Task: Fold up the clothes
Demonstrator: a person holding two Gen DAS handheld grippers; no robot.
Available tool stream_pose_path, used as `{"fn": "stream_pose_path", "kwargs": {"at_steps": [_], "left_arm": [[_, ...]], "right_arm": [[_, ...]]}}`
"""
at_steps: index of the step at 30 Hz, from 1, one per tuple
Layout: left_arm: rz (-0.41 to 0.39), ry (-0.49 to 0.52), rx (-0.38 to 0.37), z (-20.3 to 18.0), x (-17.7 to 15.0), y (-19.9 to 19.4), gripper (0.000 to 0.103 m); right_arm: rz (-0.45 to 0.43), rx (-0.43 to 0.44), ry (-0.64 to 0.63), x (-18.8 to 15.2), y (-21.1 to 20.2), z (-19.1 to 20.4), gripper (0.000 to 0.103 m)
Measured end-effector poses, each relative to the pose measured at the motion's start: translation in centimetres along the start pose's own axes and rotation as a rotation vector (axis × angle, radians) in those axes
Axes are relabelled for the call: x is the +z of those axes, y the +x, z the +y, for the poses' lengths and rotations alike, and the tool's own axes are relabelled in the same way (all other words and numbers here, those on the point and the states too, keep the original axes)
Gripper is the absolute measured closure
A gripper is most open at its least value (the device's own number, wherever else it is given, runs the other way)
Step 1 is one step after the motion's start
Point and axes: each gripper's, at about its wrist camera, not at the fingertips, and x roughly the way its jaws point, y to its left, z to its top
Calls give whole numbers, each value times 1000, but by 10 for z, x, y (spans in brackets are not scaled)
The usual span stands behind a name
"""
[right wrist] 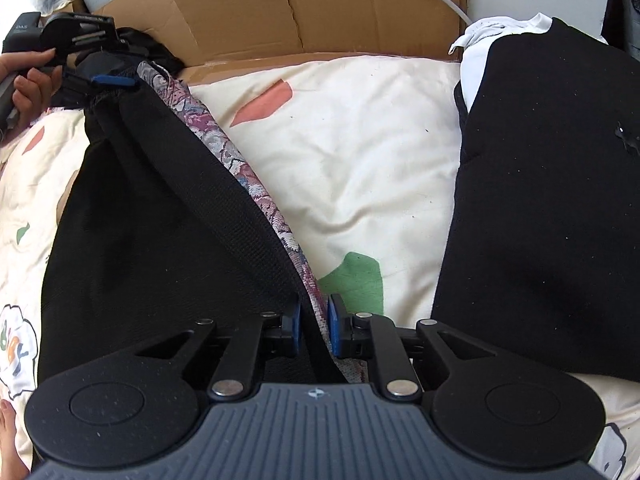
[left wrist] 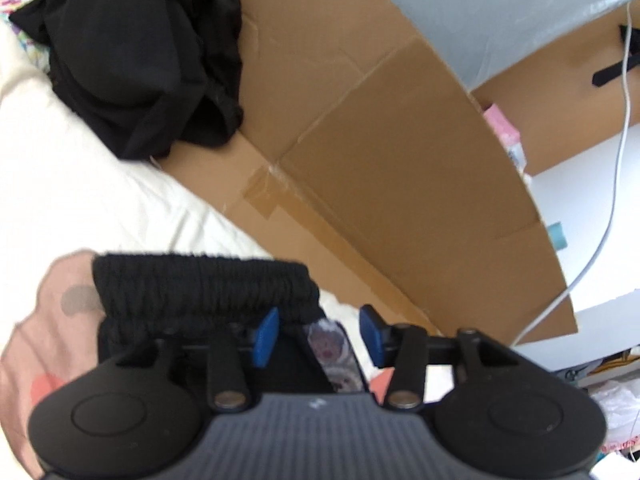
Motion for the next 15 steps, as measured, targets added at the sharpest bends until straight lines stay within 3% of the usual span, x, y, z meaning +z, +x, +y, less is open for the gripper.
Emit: {"fn": "stream_pose_path", "kwargs": {"at_steps": [7, 15], "left_arm": [[-75, -28, 12, 25, 14, -36, 40], [-14, 29, 101, 58, 0, -43, 40]], "right_arm": [[-12, -37, 24, 2, -5, -3, 78], [-60, -50, 8, 23, -23, 9, 68]]}}
